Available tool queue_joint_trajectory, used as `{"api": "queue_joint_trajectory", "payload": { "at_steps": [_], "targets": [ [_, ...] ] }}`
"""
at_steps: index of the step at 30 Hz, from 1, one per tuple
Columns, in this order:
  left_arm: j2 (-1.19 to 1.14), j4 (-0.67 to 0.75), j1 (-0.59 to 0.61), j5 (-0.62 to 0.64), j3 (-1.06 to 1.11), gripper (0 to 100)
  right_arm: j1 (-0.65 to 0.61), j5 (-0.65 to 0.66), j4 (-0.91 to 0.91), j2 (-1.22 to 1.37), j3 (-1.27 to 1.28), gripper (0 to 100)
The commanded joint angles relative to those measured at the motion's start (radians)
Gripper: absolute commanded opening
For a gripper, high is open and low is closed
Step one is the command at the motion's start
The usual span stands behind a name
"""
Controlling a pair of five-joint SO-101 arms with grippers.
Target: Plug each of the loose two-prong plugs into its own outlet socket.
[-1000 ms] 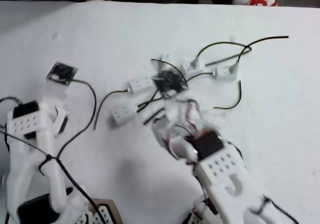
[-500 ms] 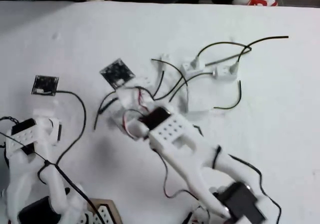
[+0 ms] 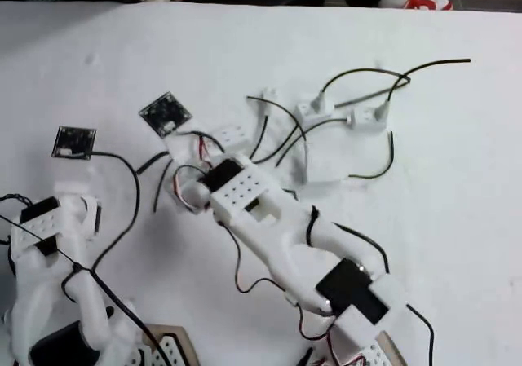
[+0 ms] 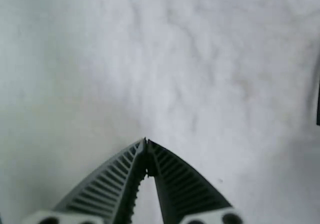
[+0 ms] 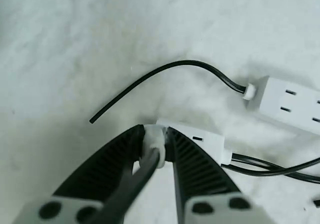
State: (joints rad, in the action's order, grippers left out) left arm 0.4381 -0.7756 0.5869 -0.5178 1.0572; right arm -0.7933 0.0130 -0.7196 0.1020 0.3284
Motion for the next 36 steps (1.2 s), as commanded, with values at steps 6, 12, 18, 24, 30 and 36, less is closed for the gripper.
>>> {"api": "queue_joint_trajectory", "payload": {
  "at_steps": [6, 12, 18, 24, 30, 36],
  "targets": [
    [0.036, 0.014, 0.005, 0.008, -0.003, 2, 0.015, -0.002, 0.064, 0.036, -0.046, 1.7],
    [0.036, 0.014, 0.005, 0.008, -0.003, 2, 0.030, -0.002, 0.038, 0.030, -0.041, 1.7],
    [0.036, 0.014, 0.005, 0.008, -0.003, 2, 0.030, -0.002, 0.024, 0.028, -0.041, 1.7],
    [0.036, 0.014, 0.005, 0.008, -0.003, 2, 0.030, 0.000, 0.024, 0.021, 0.005, 1.7],
    [0.036, 0.014, 0.005, 0.008, -0.003, 2, 0.056, 0.000, 0.025, 0.019, 0.023, 1.7],
    [0.036, 0.014, 0.005, 0.008, -0.003, 2, 0.064, 0.000, 0.022, 0.019, 0.035, 1.7]
  ]
}}
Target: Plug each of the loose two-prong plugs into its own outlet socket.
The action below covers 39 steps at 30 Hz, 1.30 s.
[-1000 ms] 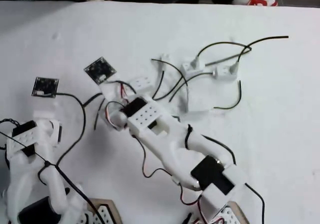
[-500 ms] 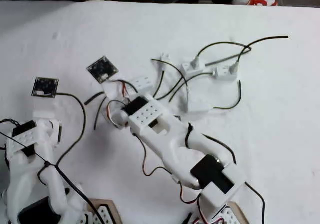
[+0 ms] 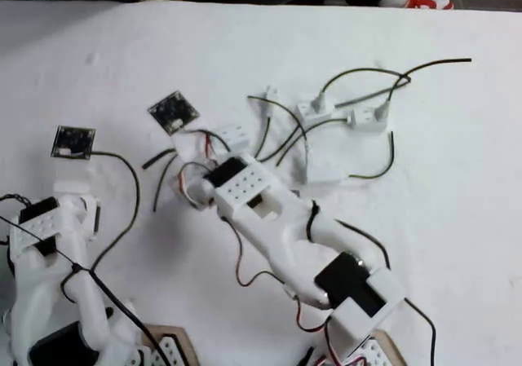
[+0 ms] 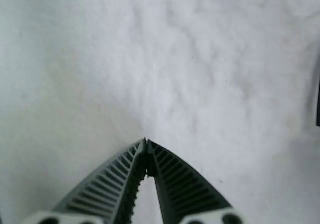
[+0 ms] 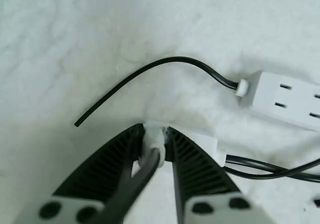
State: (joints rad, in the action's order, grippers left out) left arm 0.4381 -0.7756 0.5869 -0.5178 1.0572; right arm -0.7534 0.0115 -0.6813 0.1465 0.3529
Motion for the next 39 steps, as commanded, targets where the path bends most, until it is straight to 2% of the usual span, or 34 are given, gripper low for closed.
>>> {"api": "queue_joint_trajectory", "payload": {
  "at_steps": [1, 8, 14, 24, 28, 39],
  "targets": [
    [0.036, 0.014, 0.005, 0.008, -0.003, 2, 0.013, 0.002, -0.016, -0.025, 0.015, 1.7],
    [0.036, 0.014, 0.005, 0.008, -0.003, 2, -0.054, 0.003, -0.008, -0.015, 0.052, 1.7],
    [0.036, 0.014, 0.005, 0.008, -0.003, 2, -0.059, 0.103, -0.007, 0.081, 0.046, 1.7],
    [0.036, 0.014, 0.005, 0.008, -0.003, 2, 0.019, 0.118, -0.008, 0.056, 0.021, 1.7],
    [0.036, 0.014, 0.005, 0.008, -0.003, 2, 0.050, 0.183, -0.007, 0.047, 0.025, 1.7],
    [0.036, 0.014, 0.005, 0.008, -0.003, 2, -0.010, 0.199, -0.001, 0.050, 0.080, 1.7]
  ]
}}
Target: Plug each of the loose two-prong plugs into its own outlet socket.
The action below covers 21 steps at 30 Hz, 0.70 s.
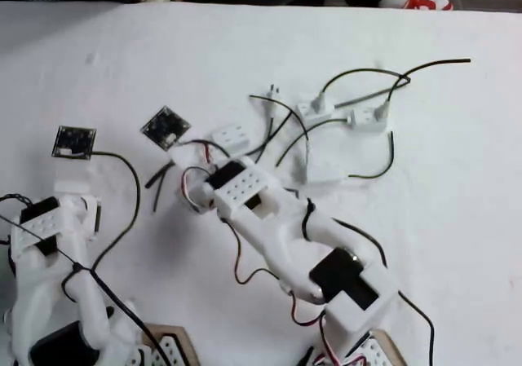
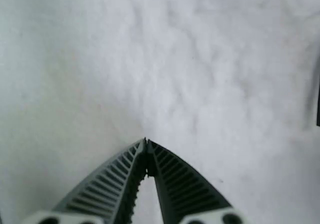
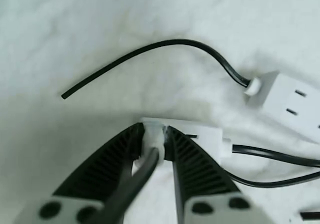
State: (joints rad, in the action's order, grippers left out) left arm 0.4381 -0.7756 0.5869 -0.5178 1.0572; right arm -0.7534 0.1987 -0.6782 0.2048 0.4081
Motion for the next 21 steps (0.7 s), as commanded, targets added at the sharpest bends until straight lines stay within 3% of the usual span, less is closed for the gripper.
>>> {"api": "queue_joint_trajectory", "payload": {
  "at_steps": [1, 9, 15, 21],
  "targets": [
    [0.036, 0.014, 0.005, 0.008, -0.003, 2, -0.010, 0.012, -0.004, -0.008, 0.026, 1.7],
    [0.036, 0.014, 0.005, 0.008, -0.003, 2, -0.010, 0.012, -0.042, -0.058, 0.018, 2.9],
    [0.036, 0.017, 0.004, 0.008, -0.003, 2, -0.012, -0.071, -0.151, -0.229, 0.018, 23.2],
    [0.035, 0.017, 0.004, 0.008, -0.003, 2, -0.021, -0.106, -0.153, -0.282, 0.023, 23.4]
  ]
}}
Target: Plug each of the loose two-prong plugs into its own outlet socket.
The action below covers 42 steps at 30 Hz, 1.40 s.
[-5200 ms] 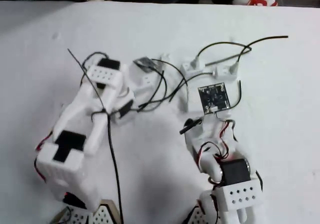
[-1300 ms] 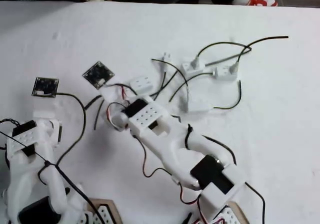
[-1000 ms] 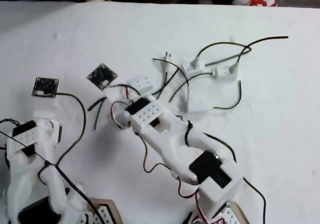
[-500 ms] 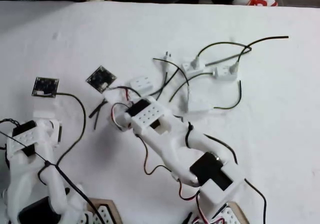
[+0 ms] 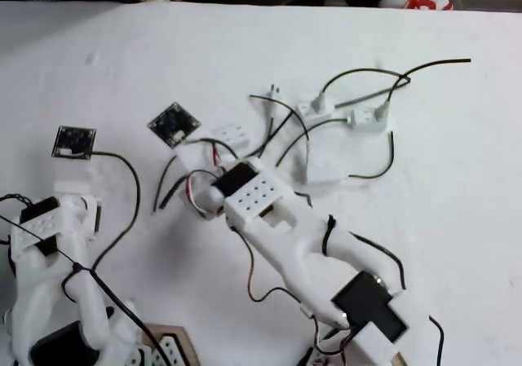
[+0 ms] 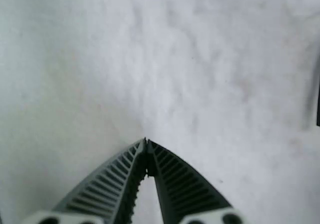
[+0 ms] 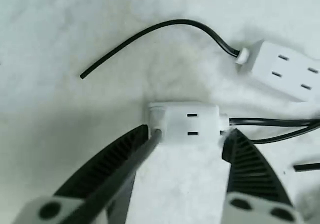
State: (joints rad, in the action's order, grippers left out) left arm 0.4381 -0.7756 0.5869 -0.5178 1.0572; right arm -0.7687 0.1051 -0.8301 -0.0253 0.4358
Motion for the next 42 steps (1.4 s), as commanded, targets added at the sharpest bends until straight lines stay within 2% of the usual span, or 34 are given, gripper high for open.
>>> {"api": "queue_joint_trajectory", "payload": {
  "at_steps": [1, 7, 11, 13, 19, 21, 25, 30, 35, 42],
  "targets": [
    [0.035, 0.017, 0.004, 0.008, -0.003, 2, -0.007, -0.014, 0.001, -0.045, -0.005, 22.7],
    [0.033, 0.017, 0.004, 0.008, -0.003, 2, -0.038, -0.014, 0.084, 0.027, -0.003, 16.1],
    [0.033, 0.017, 0.004, 0.008, -0.003, 2, -0.016, 0.020, 0.124, 0.047, -0.005, 0.7],
    [0.033, 0.017, 0.004, 0.008, -0.003, 2, 0.012, 0.055, 0.117, 0.024, -0.003, 3.0],
    [0.031, 0.017, 0.004, 0.008, -0.003, 2, 0.111, 0.077, 0.077, -0.176, -0.009, 1.6],
    [0.031, 0.017, 0.002, 0.008, -0.003, 2, 0.147, 0.121, 0.076, -0.259, -0.009, 1.6],
    [0.030, 0.017, 0.002, 0.008, -0.003, 2, 0.251, 0.195, 0.082, -0.406, -0.011, 1.6],
    [0.030, 0.017, 0.002, 0.008, -0.002, 2, 0.461, 0.285, 0.085, -0.486, -0.017, 1.6],
    [0.030, 0.017, 0.002, 0.008, -0.002, 2, 0.677, 0.292, 0.087, -0.449, -0.061, 1.7],
    [0.030, 0.017, 0.002, 0.008, -0.002, 2, 0.848, 0.293, 0.107, -0.341, -0.095, 1.7]
  ]
}}
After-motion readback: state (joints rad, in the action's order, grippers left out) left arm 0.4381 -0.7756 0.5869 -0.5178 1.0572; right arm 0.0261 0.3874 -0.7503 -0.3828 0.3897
